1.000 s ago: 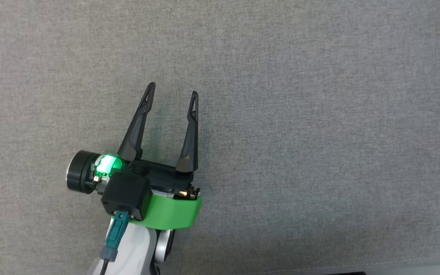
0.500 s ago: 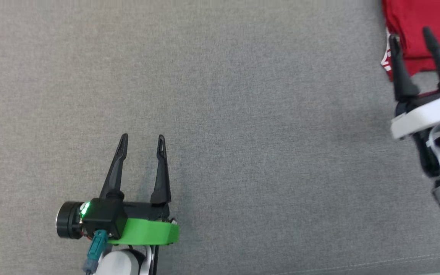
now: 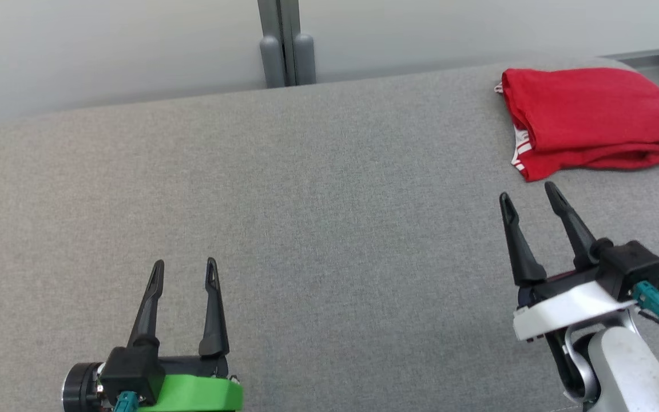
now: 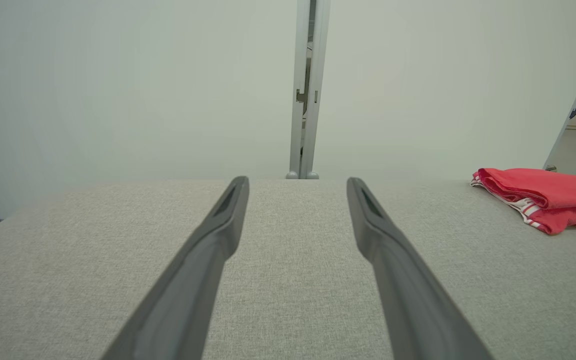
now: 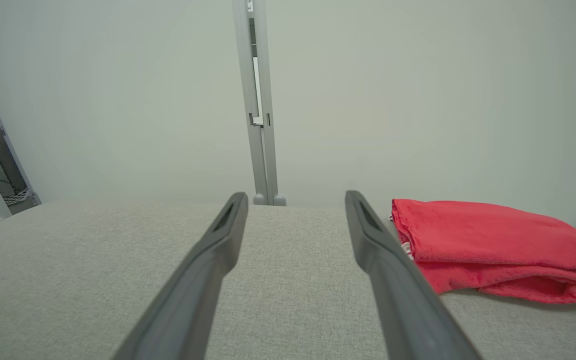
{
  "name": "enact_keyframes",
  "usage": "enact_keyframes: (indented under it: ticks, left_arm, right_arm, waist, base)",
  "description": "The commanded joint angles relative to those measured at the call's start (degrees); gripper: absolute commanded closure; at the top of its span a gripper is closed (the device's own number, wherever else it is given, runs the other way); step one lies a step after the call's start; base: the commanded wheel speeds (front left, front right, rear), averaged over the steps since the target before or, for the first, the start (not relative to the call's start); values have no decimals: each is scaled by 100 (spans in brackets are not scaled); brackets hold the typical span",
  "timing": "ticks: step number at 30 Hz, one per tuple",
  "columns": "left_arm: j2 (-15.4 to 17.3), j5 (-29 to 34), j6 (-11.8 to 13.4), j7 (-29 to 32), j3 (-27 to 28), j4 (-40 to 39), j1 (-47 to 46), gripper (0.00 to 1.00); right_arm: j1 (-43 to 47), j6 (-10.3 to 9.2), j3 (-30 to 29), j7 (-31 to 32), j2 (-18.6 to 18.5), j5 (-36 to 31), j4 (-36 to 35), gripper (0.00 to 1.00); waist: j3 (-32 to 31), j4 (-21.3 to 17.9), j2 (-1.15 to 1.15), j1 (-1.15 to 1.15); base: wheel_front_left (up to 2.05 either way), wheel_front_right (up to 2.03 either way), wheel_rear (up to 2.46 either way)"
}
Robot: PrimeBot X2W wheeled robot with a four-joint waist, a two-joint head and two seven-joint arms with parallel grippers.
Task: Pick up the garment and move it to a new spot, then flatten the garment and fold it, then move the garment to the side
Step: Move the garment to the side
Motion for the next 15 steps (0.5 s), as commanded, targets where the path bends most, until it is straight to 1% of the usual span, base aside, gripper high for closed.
enact_keyframes:
  ticks: [1, 5, 12, 15]
  left_arm:
    - [16, 77, -53, -14, 43, -52, 119, 0]
    - [16, 186, -149, -14, 127, -108, 312, 0]
    - [14, 80, -76, -14, 388, 117, 610, 0]
    - [14, 21, -65, -14, 476, 275, 650, 0]
  right_arm:
    - [172, -8, 8, -11, 50, -82, -78, 0]
    - [631, -8, -15, -11, 218, -290, -238, 0]
    - [1168, -8, 6, -11, 403, -343, -359, 0]
    - [1242, -7, 72, -11, 381, -318, -323, 0]
  waist:
    - [-454, 8, 0, 0]
    - [-578, 53, 0, 0]
    - [-764, 54, 0, 0]
    - [-817, 49, 0, 0]
  base:
    - [0, 0, 0]
    - [0, 0, 0]
    - [0, 0, 0]
    - [0, 0, 0]
